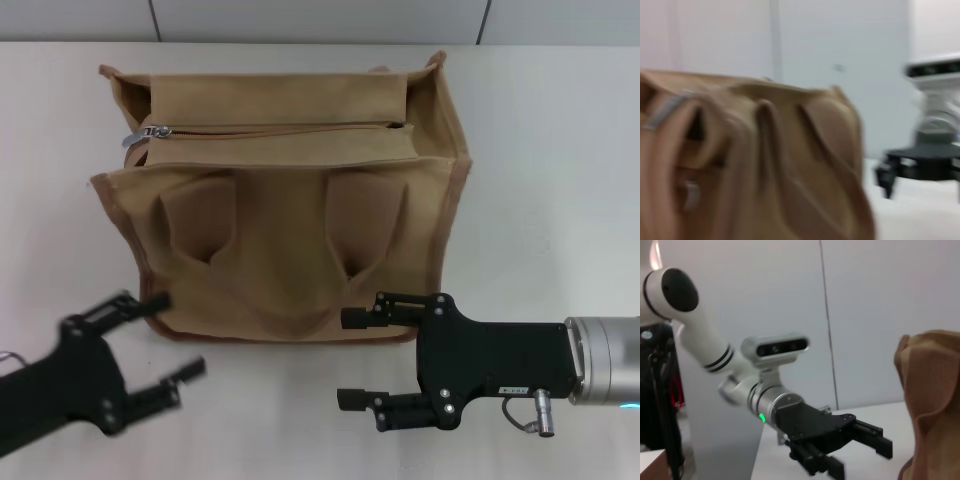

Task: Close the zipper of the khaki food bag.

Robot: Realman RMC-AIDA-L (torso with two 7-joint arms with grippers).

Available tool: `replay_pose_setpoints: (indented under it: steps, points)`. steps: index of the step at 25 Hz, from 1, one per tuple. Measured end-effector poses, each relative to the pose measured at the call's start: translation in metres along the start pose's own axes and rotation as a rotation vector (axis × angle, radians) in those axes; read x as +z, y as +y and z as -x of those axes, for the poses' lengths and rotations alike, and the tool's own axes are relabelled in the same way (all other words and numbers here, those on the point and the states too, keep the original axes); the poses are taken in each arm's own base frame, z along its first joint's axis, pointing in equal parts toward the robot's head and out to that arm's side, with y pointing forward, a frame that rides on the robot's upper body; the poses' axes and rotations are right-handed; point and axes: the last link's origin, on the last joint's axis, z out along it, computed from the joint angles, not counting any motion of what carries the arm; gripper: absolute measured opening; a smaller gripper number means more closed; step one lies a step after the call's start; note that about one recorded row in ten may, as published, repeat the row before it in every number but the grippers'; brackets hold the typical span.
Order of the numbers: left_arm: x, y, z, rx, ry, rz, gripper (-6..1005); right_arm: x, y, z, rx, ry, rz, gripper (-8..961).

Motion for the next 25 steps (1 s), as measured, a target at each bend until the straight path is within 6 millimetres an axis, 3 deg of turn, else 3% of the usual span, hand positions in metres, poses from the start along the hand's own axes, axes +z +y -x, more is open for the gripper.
replay_pose_setpoints:
  steps: [5, 11, 17, 25]
  points:
    - [-0.019, -0.004, -0.003, -0.057, 0.128, -0.254, 774, -0.001, 0.001, -0.001, 0.006, -0.045, -0.042, 758]
    - [-0.028, -0.014, -0.007, -0.077, 0.207, -0.419, 772, 0.0, 0.004, -0.003, 0.024, -0.048, -0.041, 758]
    - [-0.012, -0.03, -0.006, -0.109, 0.234, -0.496, 770, 0.0, 0.004, -0.005, 0.032, -0.049, -0.049, 758]
    - [0.023, -0.045, -0.002, -0.121, 0.175, -0.438, 768, -0.003, 0.007, -0.008, 0.031, -0.068, -0.078, 758]
